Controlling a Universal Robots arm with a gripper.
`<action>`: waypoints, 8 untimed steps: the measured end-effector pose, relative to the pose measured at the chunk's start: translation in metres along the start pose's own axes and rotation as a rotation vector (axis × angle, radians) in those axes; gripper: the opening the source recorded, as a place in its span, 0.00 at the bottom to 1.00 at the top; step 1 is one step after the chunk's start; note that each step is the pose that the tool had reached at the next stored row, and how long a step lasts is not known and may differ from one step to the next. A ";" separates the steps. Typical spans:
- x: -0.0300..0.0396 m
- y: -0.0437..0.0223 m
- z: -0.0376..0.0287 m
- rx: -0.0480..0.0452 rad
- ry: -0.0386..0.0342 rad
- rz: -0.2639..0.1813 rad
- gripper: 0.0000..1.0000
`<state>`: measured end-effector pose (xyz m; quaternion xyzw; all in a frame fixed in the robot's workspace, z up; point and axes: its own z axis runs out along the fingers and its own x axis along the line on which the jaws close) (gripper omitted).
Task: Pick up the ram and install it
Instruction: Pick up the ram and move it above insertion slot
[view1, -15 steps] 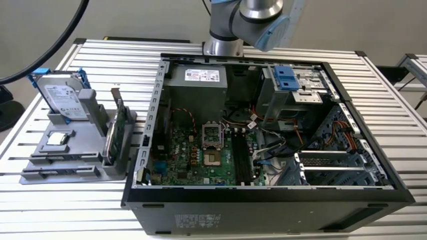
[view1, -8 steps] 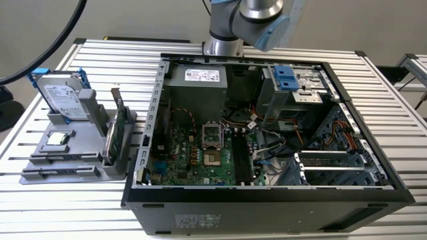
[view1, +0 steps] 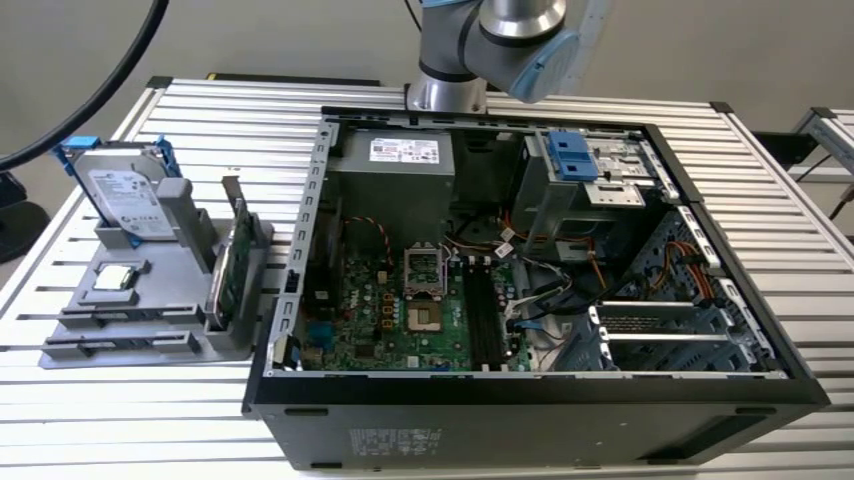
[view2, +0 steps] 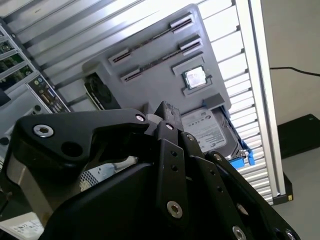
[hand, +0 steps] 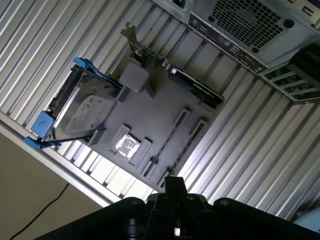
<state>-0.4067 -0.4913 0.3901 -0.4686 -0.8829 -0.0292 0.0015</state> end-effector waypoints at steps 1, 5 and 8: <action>0.0000 0.0000 0.0000 -0.0001 -0.0002 0.003 0.00; 0.0000 0.0000 0.0000 -0.0004 -0.0007 0.015 0.00; 0.0000 0.0000 0.0000 -0.0007 -0.0011 0.023 0.00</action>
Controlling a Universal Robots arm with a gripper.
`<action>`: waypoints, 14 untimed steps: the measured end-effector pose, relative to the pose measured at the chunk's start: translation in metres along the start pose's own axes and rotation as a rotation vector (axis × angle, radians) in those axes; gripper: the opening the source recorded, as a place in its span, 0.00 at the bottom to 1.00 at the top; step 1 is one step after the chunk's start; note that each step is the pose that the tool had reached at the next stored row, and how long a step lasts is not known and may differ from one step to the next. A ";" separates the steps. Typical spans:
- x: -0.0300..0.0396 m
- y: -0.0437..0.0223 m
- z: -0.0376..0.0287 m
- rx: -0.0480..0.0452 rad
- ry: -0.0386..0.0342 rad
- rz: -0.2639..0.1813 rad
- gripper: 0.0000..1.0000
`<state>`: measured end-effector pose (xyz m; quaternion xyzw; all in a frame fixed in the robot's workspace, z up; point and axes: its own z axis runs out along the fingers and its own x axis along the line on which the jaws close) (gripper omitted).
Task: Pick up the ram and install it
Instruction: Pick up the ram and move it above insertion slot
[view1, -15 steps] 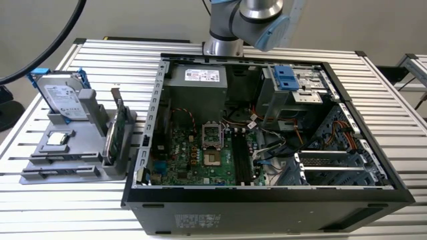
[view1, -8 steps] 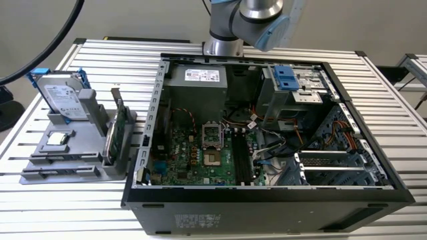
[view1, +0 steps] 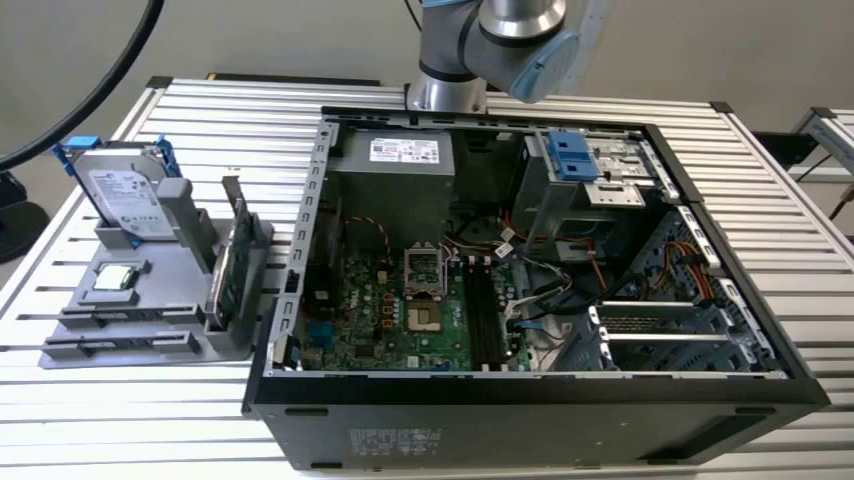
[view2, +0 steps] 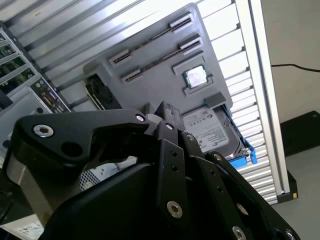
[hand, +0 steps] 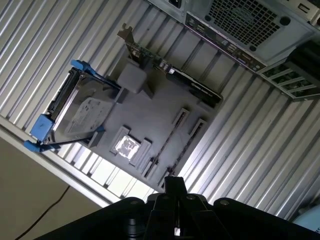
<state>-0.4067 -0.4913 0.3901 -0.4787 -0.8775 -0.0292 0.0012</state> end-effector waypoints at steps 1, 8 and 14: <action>0.0000 0.0000 0.0000 -0.0001 -0.0001 0.002 0.00; 0.0000 0.0000 0.0000 -0.0012 -0.0020 0.039 0.00; 0.0001 -0.0001 0.0000 -0.0023 -0.0039 0.077 0.00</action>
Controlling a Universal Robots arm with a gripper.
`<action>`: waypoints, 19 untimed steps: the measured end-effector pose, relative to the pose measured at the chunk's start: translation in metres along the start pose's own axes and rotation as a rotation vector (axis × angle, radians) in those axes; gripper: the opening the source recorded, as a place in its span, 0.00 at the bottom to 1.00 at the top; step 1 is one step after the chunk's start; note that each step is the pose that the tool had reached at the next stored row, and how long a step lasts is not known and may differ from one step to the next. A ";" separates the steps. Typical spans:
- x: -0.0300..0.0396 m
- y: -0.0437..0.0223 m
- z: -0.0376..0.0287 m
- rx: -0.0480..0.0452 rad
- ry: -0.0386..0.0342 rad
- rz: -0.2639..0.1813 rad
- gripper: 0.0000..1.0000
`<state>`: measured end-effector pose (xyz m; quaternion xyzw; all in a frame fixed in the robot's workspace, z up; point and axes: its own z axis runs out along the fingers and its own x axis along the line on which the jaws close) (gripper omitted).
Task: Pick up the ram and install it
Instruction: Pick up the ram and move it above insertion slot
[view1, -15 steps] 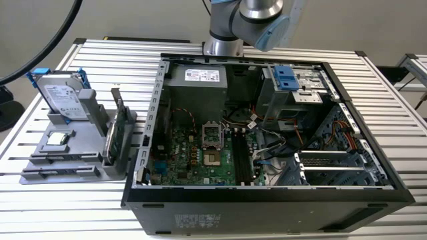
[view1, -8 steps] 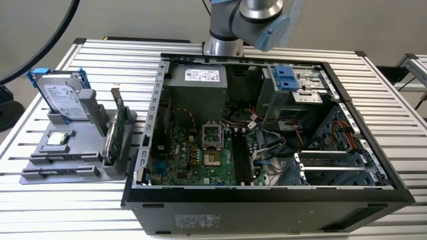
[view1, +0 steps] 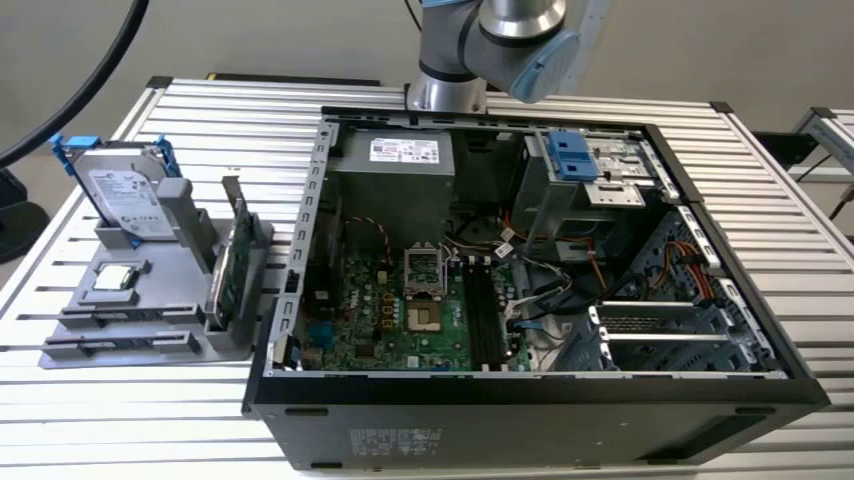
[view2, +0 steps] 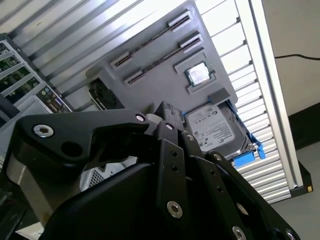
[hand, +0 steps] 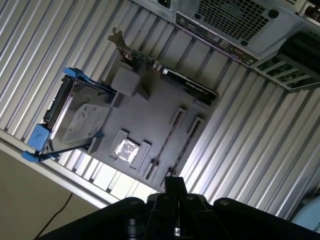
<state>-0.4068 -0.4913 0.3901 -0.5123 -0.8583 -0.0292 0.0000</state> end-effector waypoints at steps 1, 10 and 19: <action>0.0000 0.0000 0.0000 -0.0002 -0.0004 0.007 0.00; 0.0000 0.0000 0.0000 -0.0016 -0.0028 0.056 0.00; 0.0000 0.0000 0.0000 -0.0028 -0.0047 0.093 0.00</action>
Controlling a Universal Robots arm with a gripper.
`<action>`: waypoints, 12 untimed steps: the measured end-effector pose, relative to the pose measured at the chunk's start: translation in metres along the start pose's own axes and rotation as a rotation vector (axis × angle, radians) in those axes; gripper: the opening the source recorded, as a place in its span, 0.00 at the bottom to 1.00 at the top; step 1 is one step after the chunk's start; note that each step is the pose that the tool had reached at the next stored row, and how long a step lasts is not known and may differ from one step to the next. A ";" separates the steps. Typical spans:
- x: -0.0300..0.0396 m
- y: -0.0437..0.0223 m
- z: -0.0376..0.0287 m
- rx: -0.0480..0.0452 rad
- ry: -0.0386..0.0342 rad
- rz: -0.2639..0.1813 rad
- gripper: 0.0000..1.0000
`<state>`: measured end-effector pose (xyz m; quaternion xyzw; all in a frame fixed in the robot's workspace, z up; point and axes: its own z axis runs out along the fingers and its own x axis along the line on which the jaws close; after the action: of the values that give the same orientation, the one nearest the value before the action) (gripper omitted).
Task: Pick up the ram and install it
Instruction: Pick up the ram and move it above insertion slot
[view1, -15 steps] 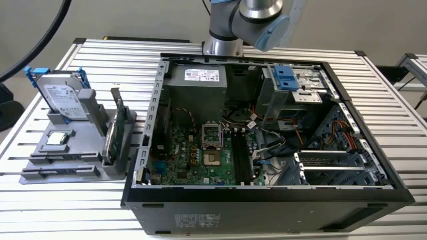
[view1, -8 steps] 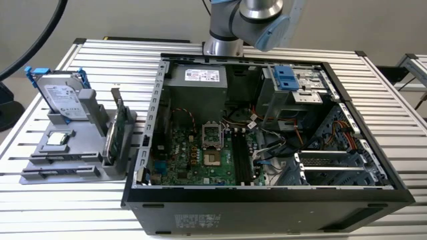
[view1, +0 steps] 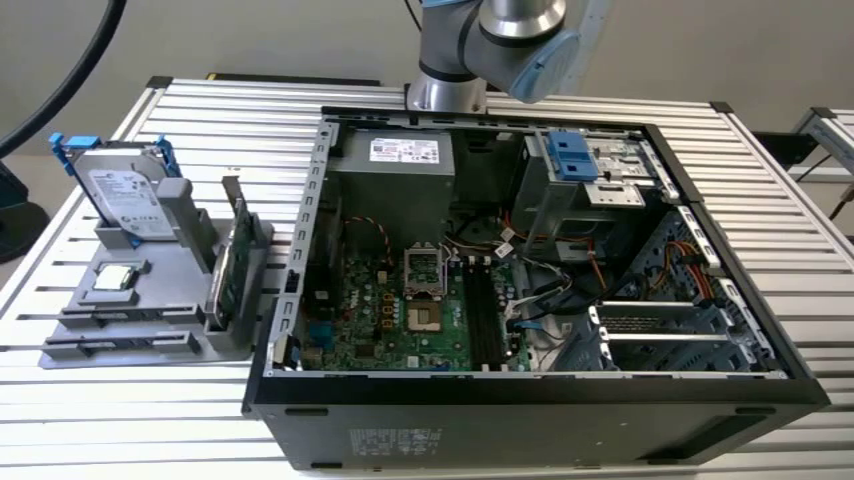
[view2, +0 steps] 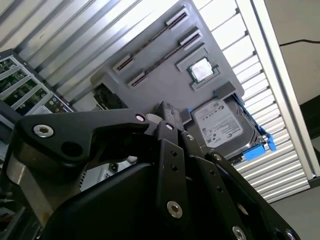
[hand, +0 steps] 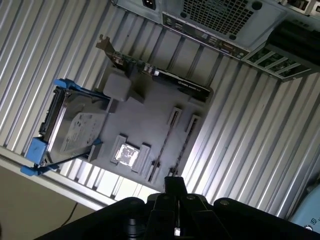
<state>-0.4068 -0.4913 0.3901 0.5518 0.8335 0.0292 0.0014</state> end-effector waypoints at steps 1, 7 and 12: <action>0.0000 0.0000 0.0000 -0.0001 -0.0002 0.004 0.00; 0.0000 0.0000 0.0000 -0.0007 -0.0012 0.024 0.00; 0.0000 0.0000 0.0000 -0.0012 -0.0020 0.040 0.00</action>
<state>-0.4068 -0.4913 0.3901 0.5686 0.8221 0.0291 0.0019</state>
